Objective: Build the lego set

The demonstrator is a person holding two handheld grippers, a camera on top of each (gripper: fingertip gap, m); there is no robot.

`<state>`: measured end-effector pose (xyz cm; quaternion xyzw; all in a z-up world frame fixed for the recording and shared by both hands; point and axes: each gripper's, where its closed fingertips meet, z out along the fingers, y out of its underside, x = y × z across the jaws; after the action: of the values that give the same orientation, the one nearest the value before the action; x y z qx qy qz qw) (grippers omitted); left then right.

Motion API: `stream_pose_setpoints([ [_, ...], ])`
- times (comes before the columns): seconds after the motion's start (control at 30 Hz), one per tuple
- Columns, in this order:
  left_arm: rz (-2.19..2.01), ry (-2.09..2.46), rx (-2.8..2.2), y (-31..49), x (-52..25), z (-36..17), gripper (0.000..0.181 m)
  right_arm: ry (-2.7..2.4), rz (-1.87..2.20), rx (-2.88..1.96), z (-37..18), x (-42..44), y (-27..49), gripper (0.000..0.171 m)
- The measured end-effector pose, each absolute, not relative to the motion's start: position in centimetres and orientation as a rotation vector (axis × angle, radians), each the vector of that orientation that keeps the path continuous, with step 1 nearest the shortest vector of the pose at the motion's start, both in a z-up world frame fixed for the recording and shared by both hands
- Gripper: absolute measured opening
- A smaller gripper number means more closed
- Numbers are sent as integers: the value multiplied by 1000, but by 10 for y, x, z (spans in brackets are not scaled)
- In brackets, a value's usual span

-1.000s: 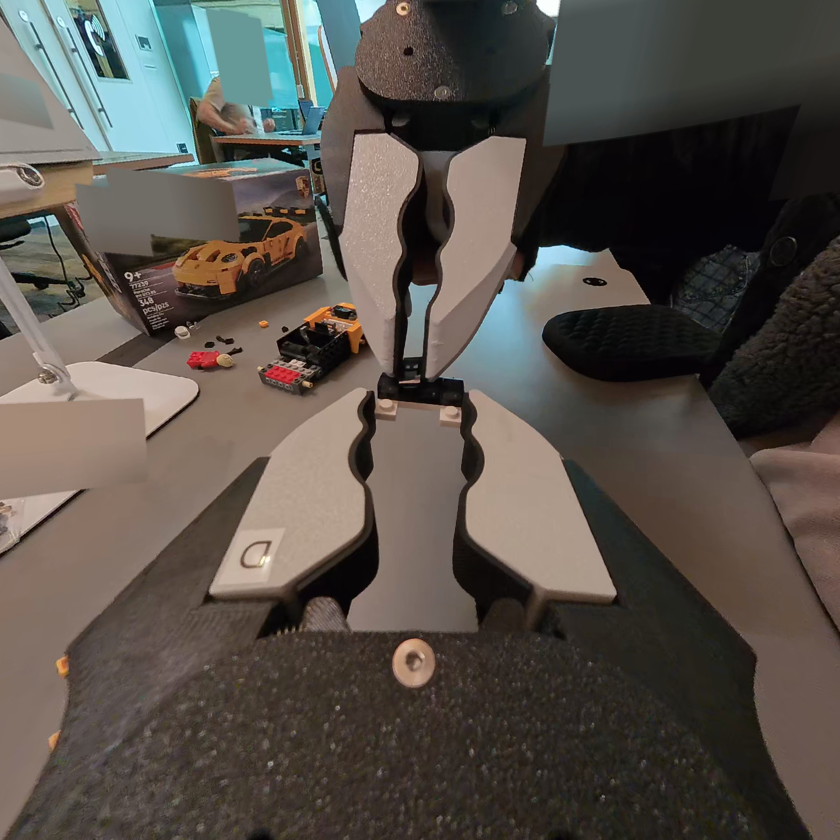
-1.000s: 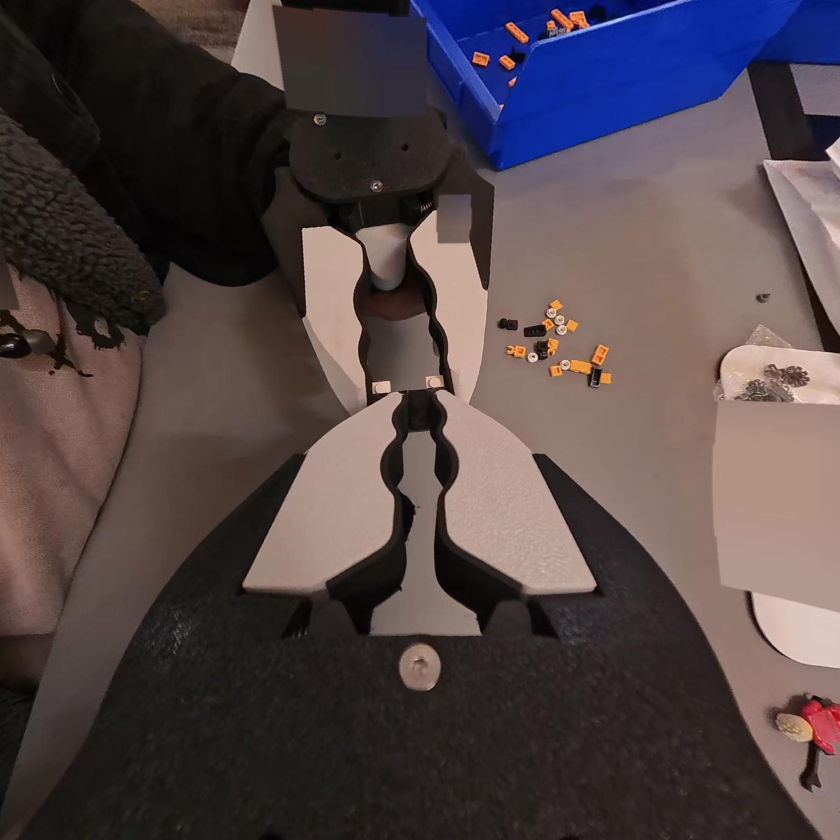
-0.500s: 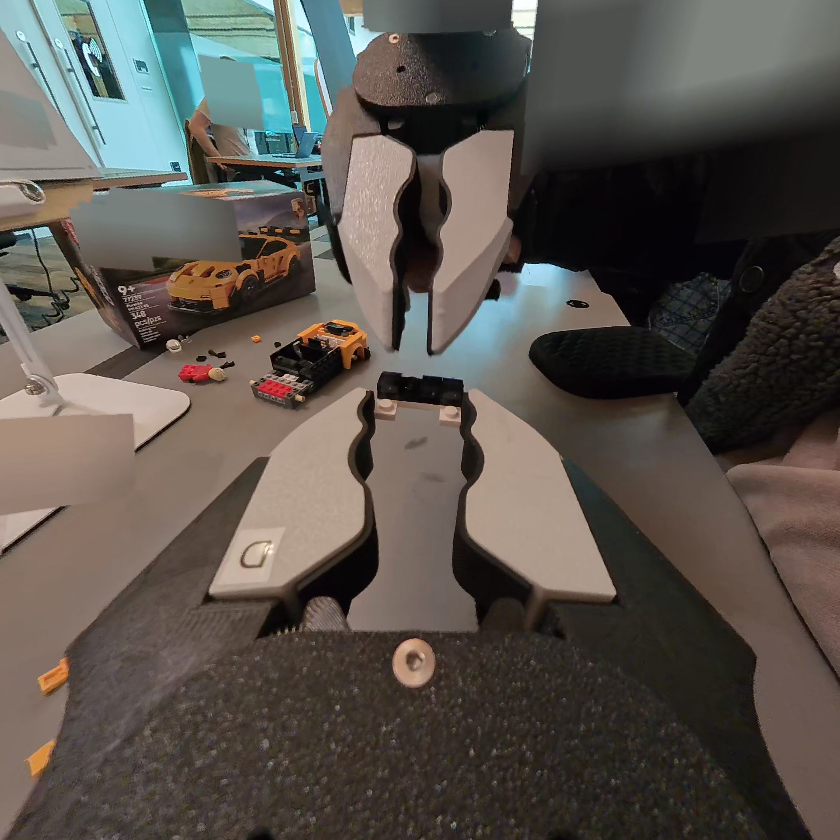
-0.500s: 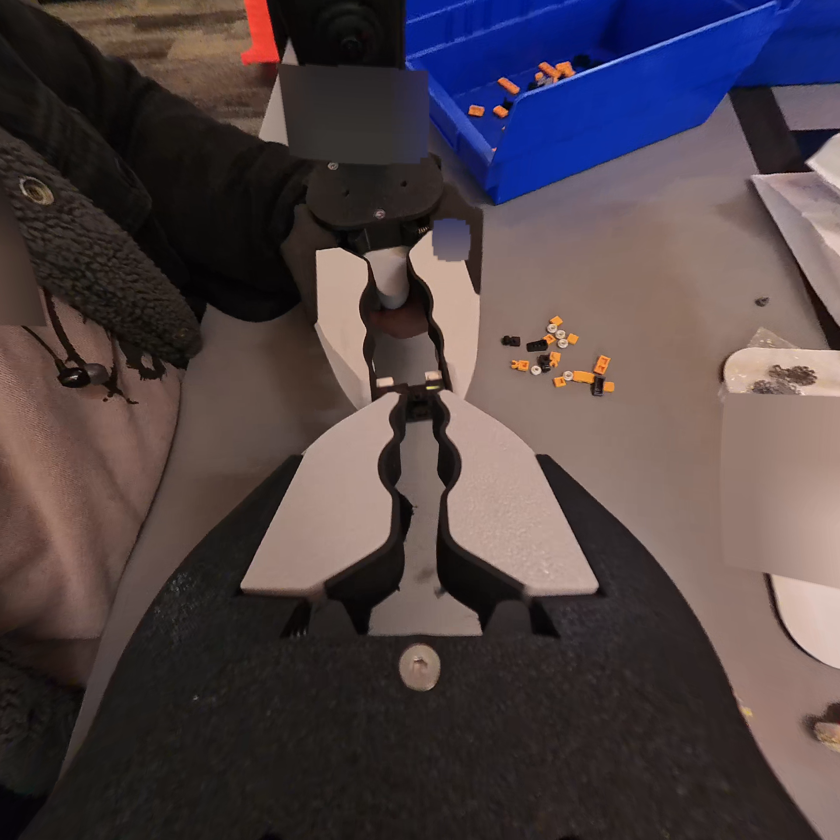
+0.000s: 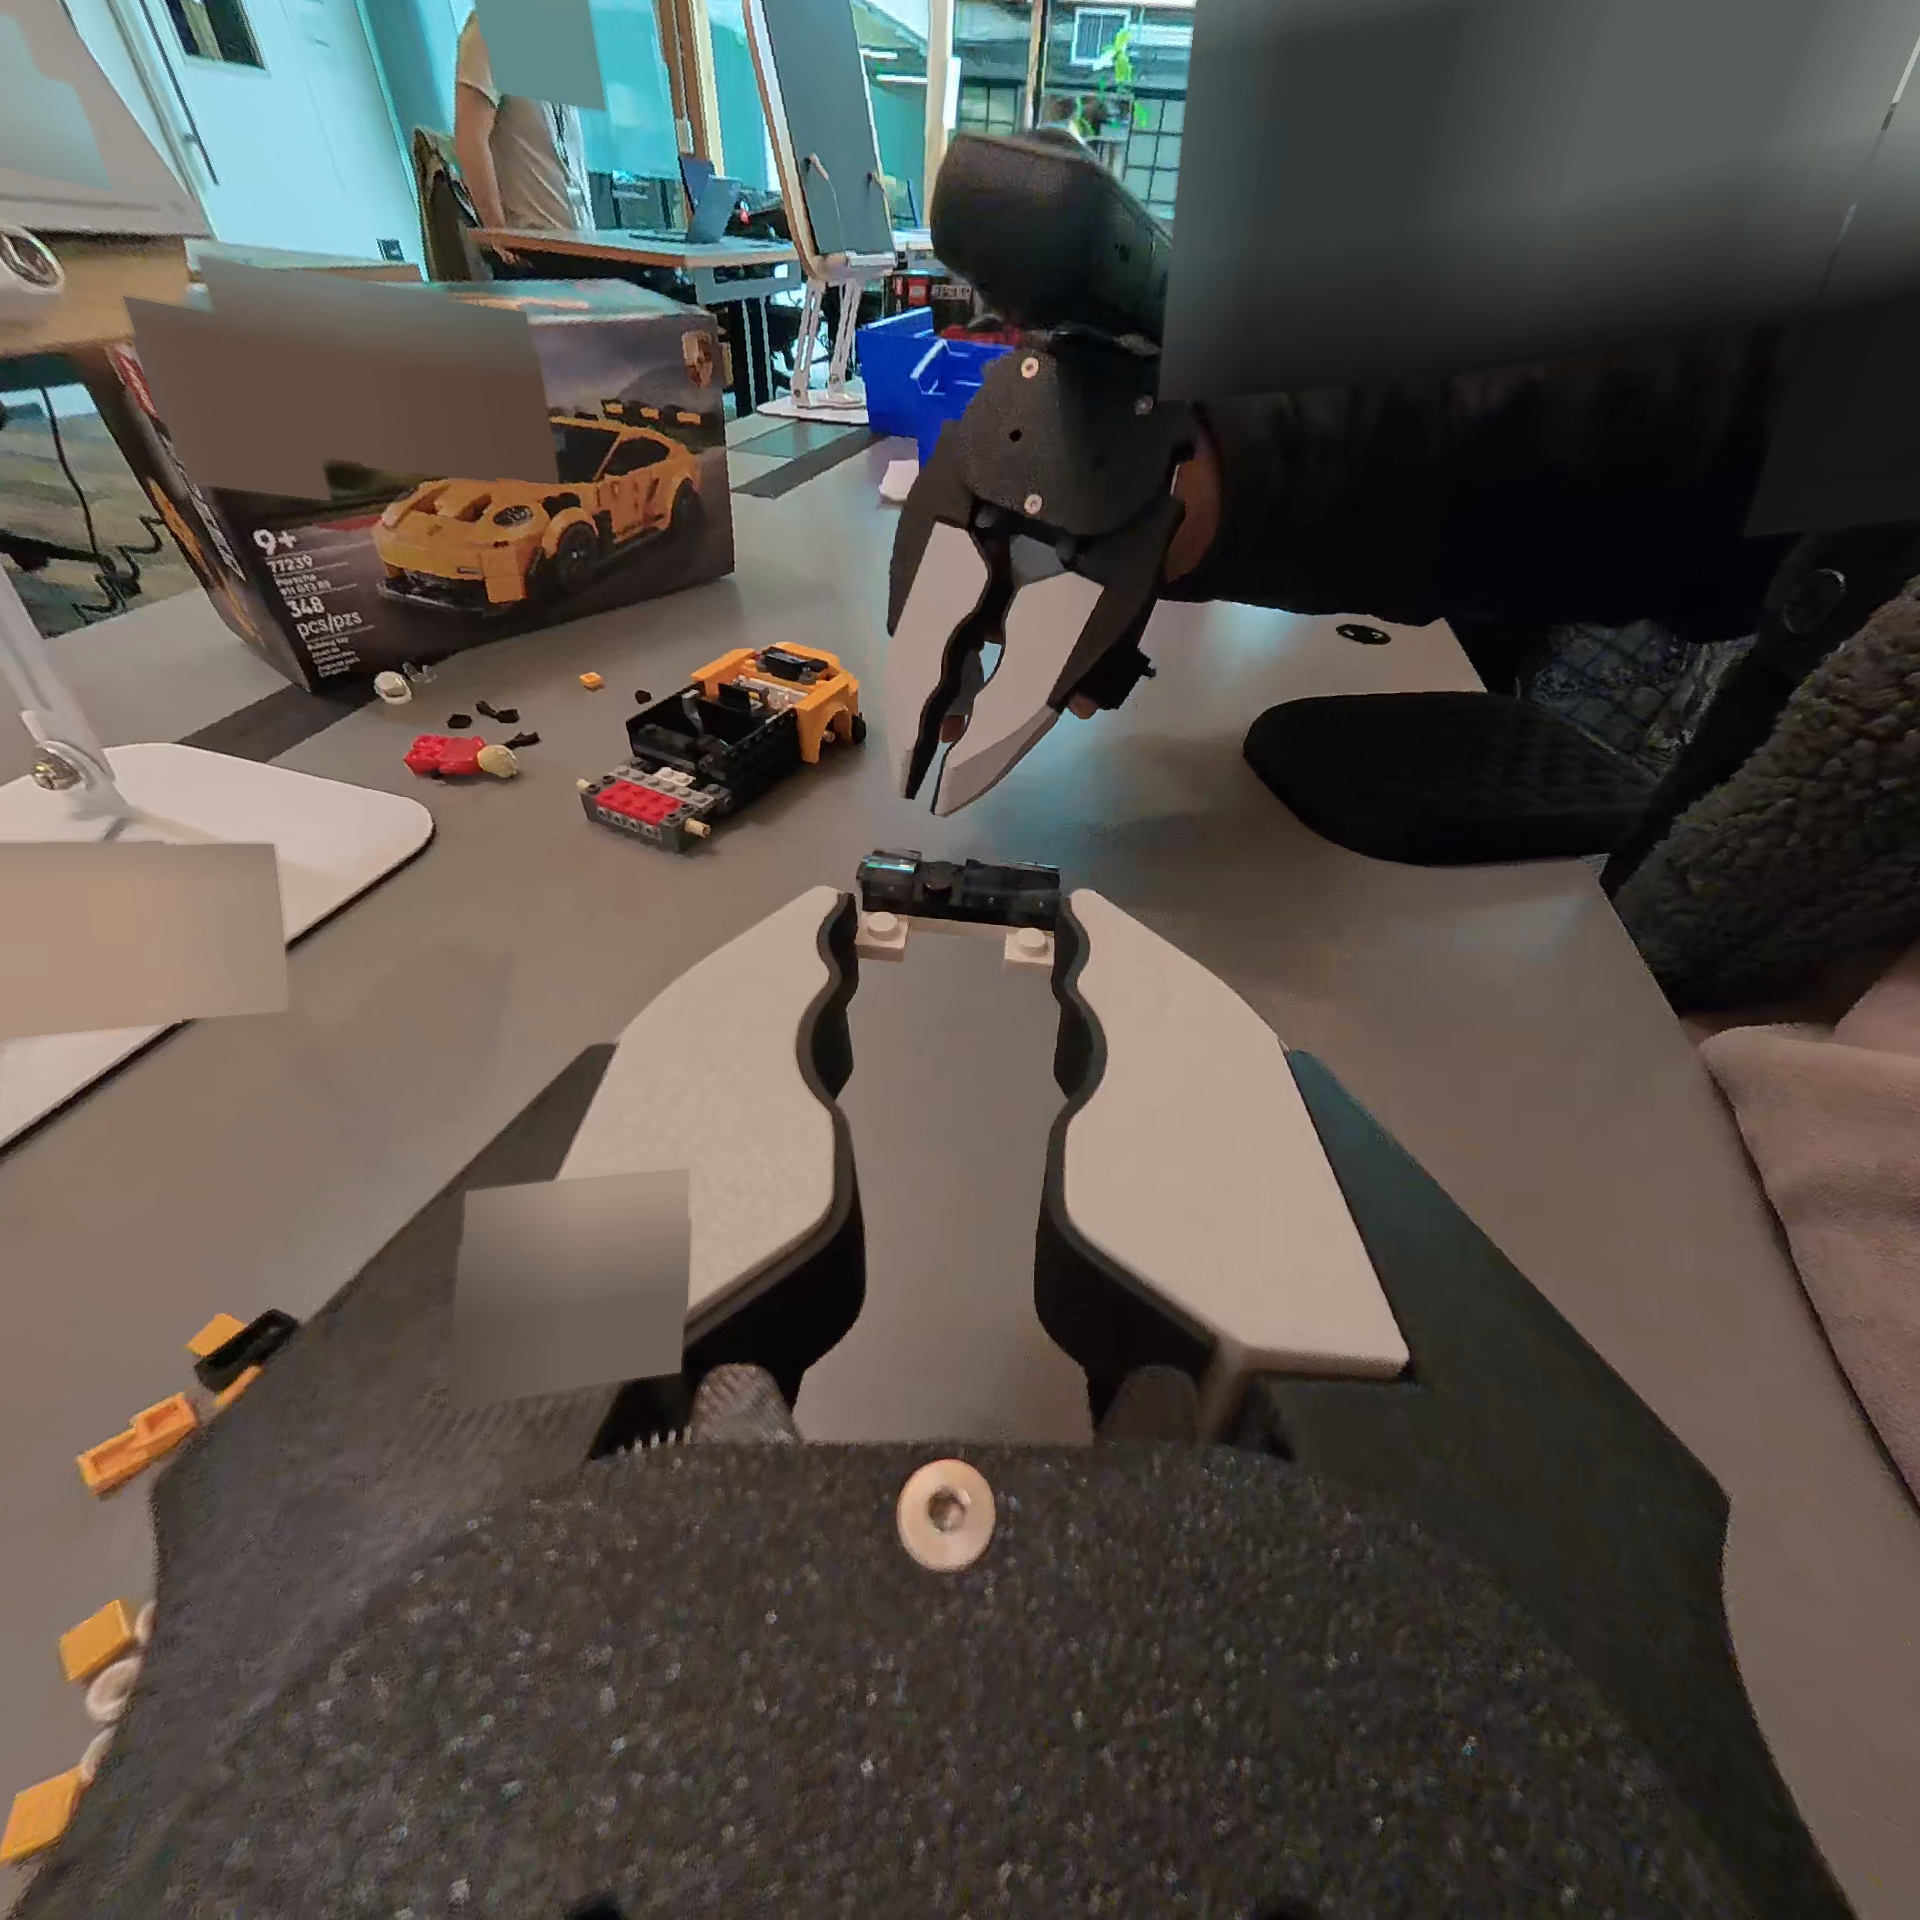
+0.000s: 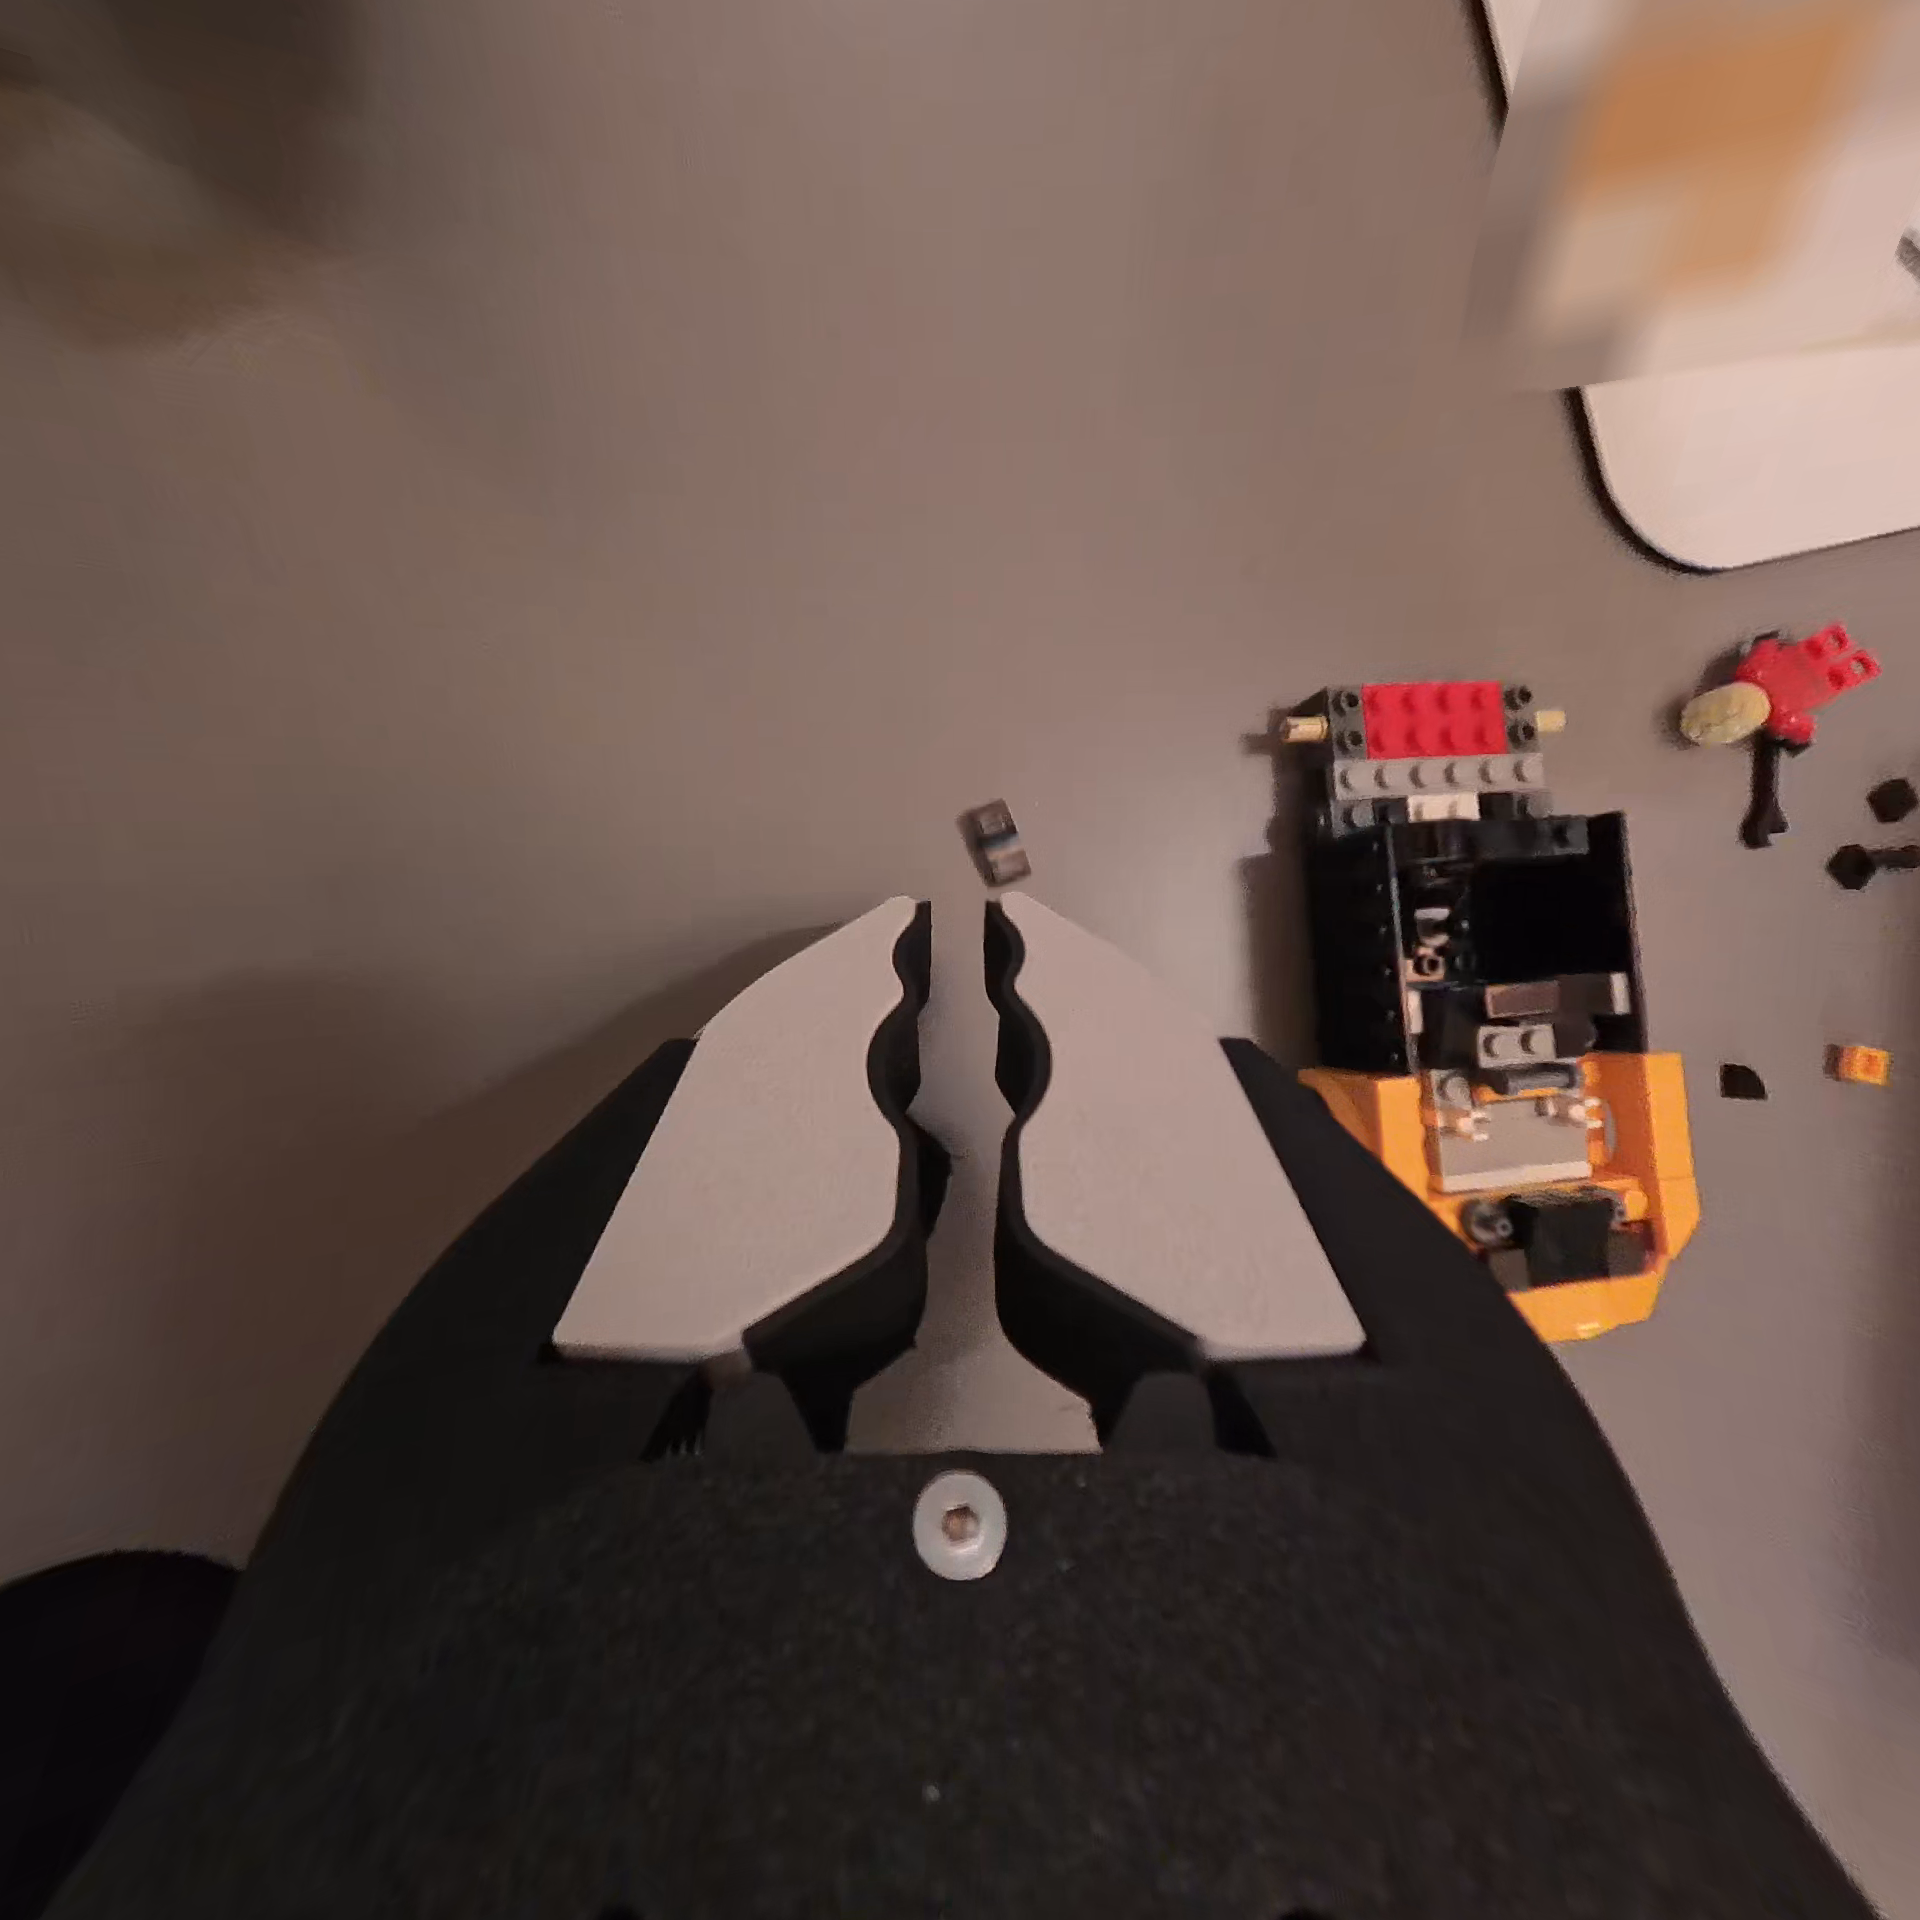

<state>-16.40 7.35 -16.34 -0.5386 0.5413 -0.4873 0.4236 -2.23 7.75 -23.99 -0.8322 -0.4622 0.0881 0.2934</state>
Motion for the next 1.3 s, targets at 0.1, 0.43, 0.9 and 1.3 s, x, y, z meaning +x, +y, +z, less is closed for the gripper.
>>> stream_pose_setpoints([
  [0.1,-1215,1370,-1366,73,-162,-170,35,-1257,222,-2178,-249,-22,79,10],
  [0.43,-1219,1384,-1390,73,-161,-176,35,-1384,343,-2200,-262,-31,97,10],
  [0.9,-1235,1400,-1400,70,-160,-179,35,-2063,482,-1847,-259,-114,9,8],
  [1.3,-1227,1410,-1384,68,-159,-176,35,-1104,422,-2340,-245,-103,14,20],
])
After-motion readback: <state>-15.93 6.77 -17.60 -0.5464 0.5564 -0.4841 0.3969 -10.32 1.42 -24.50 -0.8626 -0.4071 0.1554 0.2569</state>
